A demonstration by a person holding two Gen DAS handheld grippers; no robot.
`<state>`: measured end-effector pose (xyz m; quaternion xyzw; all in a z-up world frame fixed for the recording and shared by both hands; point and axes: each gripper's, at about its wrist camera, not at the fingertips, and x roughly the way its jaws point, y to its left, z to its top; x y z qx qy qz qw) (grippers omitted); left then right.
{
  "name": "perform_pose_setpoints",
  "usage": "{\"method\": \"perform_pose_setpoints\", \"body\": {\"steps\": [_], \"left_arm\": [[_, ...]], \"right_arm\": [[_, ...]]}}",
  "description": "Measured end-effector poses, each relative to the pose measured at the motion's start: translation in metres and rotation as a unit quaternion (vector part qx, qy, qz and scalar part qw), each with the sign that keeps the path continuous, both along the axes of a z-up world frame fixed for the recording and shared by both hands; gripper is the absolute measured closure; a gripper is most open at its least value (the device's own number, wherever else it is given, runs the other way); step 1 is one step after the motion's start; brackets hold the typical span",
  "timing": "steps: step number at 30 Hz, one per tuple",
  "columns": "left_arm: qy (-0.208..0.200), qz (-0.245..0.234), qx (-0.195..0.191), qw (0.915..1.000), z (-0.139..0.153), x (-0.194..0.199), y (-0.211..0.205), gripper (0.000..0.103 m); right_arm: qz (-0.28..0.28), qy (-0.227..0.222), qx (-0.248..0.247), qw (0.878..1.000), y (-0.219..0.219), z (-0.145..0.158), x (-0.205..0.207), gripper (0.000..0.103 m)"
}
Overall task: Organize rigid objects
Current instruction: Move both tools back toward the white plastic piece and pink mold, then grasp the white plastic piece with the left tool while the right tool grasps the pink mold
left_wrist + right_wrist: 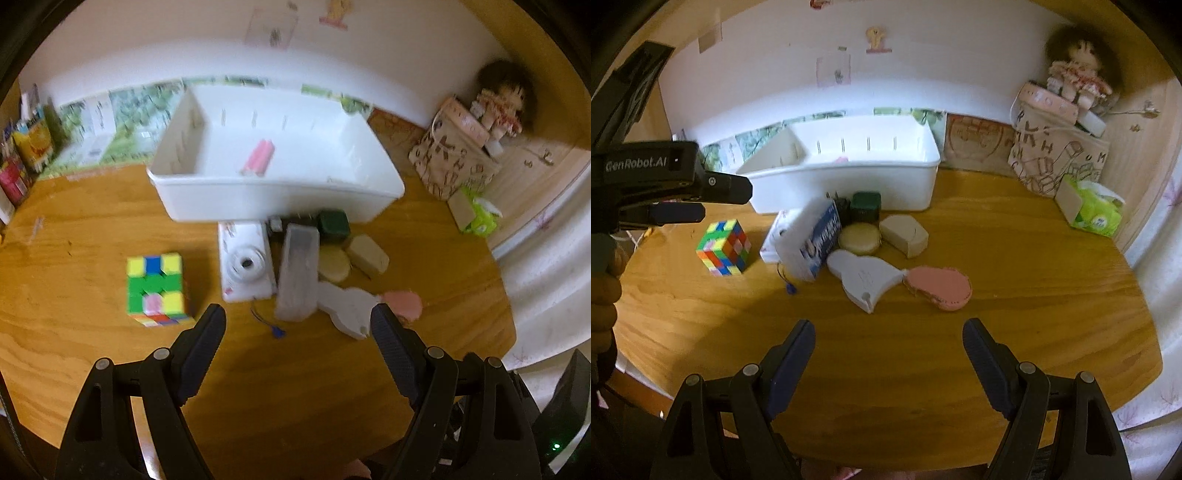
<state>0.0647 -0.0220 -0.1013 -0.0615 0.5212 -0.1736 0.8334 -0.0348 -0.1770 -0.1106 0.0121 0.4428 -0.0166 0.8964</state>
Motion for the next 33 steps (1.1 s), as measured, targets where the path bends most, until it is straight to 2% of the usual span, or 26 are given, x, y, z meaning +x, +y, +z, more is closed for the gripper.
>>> {"method": "perform_pose_setpoints", "body": {"steps": [4, 7, 10, 16, 22, 27, 33], "left_arm": [[0.042, 0.003, 0.001, 0.9991, -0.013, 0.001, -0.017, 0.020], [0.076, 0.026, -0.004, 0.9968, -0.024, 0.004, -0.027, 0.020], [0.121, 0.055, -0.022, 0.9909, -0.038, 0.009, -0.035, 0.020], [0.165, 0.110, -0.036, 0.9795, -0.053, 0.017, -0.047, 0.020], [0.209, 0.164, -0.062, 0.9621, -0.074, 0.025, -0.056, 0.020], [0.244, 0.204, -0.084, 0.9442, -0.089, 0.031, -0.059, 0.020], [0.272, 0.232, -0.076, 0.9308, -0.098, 0.038, -0.062, 0.020]], "right_arm": [[0.021, 0.016, 0.002, 1.000, -0.014, -0.009, 0.007, 0.020], [0.039, 0.026, 0.001, 0.999, -0.025, -0.015, 0.013, 0.020], [0.059, 0.034, -0.004, 0.998, -0.036, -0.020, 0.020, 0.020], [0.098, 0.035, -0.011, 0.995, -0.063, -0.022, 0.038, 0.020], [0.143, 0.043, -0.006, 0.989, -0.085, -0.031, 0.061, 0.020], [0.184, 0.051, 0.010, 0.982, -0.095, -0.037, 0.079, 0.020], [0.227, 0.064, 0.026, 0.971, -0.097, -0.046, 0.100, 0.020]]}}
